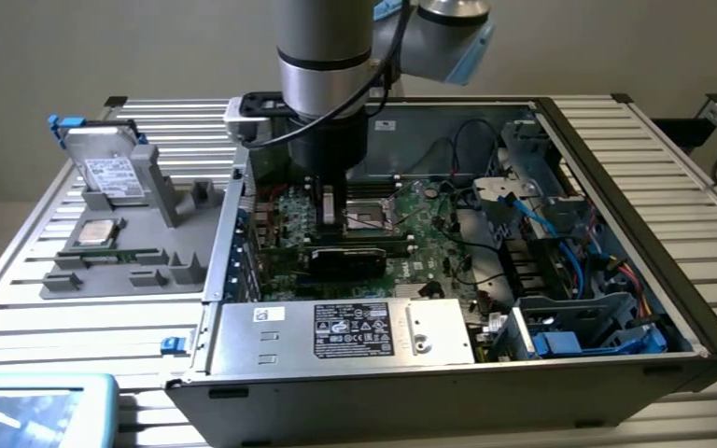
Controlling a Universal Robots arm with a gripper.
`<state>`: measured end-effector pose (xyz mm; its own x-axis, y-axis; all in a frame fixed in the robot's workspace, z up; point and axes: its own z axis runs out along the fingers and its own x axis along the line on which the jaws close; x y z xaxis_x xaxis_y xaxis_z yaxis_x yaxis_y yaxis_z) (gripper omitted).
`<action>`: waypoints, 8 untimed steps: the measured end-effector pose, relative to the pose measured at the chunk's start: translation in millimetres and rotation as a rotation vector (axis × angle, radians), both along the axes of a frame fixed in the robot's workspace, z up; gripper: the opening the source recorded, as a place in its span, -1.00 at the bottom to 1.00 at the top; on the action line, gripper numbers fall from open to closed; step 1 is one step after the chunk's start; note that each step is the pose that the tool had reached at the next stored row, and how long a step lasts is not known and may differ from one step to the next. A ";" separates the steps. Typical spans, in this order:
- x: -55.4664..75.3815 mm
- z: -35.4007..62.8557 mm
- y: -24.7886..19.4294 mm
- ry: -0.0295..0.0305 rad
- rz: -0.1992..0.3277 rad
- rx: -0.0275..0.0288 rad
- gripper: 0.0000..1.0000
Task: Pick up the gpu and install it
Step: 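Press down on the gpu until it lock into place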
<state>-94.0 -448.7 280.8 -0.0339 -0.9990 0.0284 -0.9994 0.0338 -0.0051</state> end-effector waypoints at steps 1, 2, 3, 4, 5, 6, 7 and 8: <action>0.7 -0.5 -0.7 0.0008 0.000 0.0003 -0.76; 1.0 -2.1 -1.0 0.0013 0.000 0.0015 -0.76; 1.0 -3.7 -1.2 0.0020 0.000 0.0022 -0.76; 1.0 -5.5 -1.4 0.0022 0.000 0.0031 -0.76; 1.0 -7.1 -1.5 0.0027 0.000 0.0040 -0.76; 1.0 -8.8 -1.6 0.0030 0.000 0.0053 -0.76; 1.0 -10.6 -1.8 0.0031 0.000 0.0067 -0.76; 1.0 -12.4 -1.8 0.0031 0.000 0.0080 -0.76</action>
<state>-93.0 -450.5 268.5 -0.0339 -0.9992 0.0205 -0.9994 0.0338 -0.0018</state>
